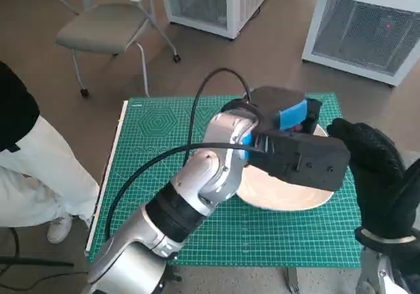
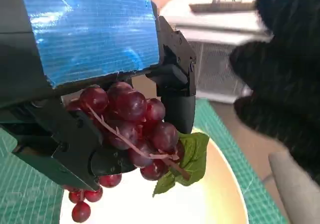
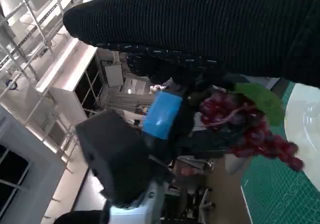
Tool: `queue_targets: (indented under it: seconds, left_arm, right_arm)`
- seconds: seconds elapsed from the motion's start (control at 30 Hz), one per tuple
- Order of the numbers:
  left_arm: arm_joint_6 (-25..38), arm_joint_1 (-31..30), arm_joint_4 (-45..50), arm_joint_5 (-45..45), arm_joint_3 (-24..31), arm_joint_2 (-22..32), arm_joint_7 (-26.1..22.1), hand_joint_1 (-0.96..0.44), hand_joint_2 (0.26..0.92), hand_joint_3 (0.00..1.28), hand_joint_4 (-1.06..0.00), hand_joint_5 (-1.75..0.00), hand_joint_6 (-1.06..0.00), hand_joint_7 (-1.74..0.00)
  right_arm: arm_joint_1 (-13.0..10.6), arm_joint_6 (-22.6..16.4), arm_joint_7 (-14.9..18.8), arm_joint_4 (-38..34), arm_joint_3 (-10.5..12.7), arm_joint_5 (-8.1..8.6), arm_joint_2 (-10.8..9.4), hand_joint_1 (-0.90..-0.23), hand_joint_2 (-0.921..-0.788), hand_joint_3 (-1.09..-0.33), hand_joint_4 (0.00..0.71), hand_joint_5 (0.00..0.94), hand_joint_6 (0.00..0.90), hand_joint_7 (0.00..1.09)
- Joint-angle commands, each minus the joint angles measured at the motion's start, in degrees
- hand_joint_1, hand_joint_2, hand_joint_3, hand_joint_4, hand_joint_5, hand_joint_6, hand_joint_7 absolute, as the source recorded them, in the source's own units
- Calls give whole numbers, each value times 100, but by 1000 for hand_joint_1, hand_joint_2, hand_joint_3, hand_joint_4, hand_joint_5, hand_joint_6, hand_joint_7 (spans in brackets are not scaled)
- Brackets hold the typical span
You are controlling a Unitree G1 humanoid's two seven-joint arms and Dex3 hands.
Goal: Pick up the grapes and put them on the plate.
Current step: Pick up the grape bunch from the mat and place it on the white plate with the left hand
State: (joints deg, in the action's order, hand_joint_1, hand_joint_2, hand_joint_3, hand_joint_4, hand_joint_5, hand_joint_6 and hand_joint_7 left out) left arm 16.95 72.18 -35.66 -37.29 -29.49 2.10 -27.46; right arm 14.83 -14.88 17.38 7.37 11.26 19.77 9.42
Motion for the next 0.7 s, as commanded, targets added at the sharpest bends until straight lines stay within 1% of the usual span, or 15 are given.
queue_targets:
  seconds: [0.03, 0.1, 0.13, 0.17, 0.2, 0.27, 0.3, 0.33, 0.37, 0.47, 0.5, 0.6, 0.7]
  left_arm:
    - [-155, 147, -149, 240, 130, -47, -67, 1, 688, 543, -590, -1331, -592, -1301]
    - [-224, 135, -196, 339, 163, -34, -115, 1, 664, 572, -607, -1322, -609, -1292]
    - [-256, 131, -219, 390, 176, -25, -157, 21, 650, 591, -616, -1323, -599, -1261]
    - [-289, 129, -252, 446, 190, -19, -212, 71, 633, 615, -629, -1328, -572, -1171]
    - [-313, 133, -290, 494, 198, -17, -266, 140, 613, 639, -650, -1328, -524, -1020]
    - [-350, 159, -388, 566, 200, -23, -358, 281, 584, 662, -700, -1313, -413, -660]
    - [-372, 175, -439, 589, 194, -26, -397, 321, 585, 643, -723, -1290, -363, -506]
    - [-398, 191, -489, 608, 184, -26, -433, 312, 589, 608, -714, -1234, -327, -403]
    - [-430, 203, -530, 618, 171, -22, -464, 249, 598, 538, -678, -1101, -292, -305]
    - [-530, 213, -591, 621, 125, 9, -525, -98, 629, 284, -395, -507, -238, -144]
    - [-554, 207, -591, 614, 113, 25, -537, -178, 641, 222, -299, -365, -232, -115]
    - [-605, 174, -588, 584, 87, 67, -546, -318, 667, 110, -121, -130, -231, -69]
    - [-643, 139, -622, 570, 81, 77, -501, -378, 683, 61, -56, -43, -234, -48]
  right_arm:
    - [-121, 66, -70, -15, -6, -84, 10, -492, -921, -573, 383, 550, 173, 912]
    - [-121, 68, -76, -11, -8, -82, 12, -492, -921, -573, 383, 548, 174, 911]
    - [-122, 69, -79, -10, -7, -79, 13, -492, -921, -573, 384, 547, 174, 911]
    - [-124, 71, -82, -7, -7, -76, 14, -492, -921, -573, 384, 547, 174, 910]
    - [-127, 73, -85, -5, -7, -72, 15, -492, -921, -573, 385, 546, 174, 910]
    - [-134, 77, -83, -1, -6, -61, 16, -492, -921, -573, 385, 544, 174, 909]
    - [-136, 78, -80, -2, -7, -56, 17, -492, -921, -573, 386, 544, 174, 909]
    - [-137, 79, -77, -5, -7, -50, 17, -492, -921, -573, 386, 543, 175, 909]
    - [-136, 77, -74, -9, -7, -47, 16, -492, -921, -573, 386, 542, 175, 909]
    - [-136, 68, -66, -25, -9, -44, 15, -492, -921, -574, 386, 541, 174, 909]
    - [-137, 65, -64, -30, -11, -43, 13, -492, -921, -574, 387, 540, 174, 909]
    - [-139, 58, -57, -38, -18, -40, 7, -492, -921, -575, 387, 539, 174, 909]
    - [-143, 58, -52, -34, -25, -36, 4, -491, -921, -575, 387, 538, 173, 909]
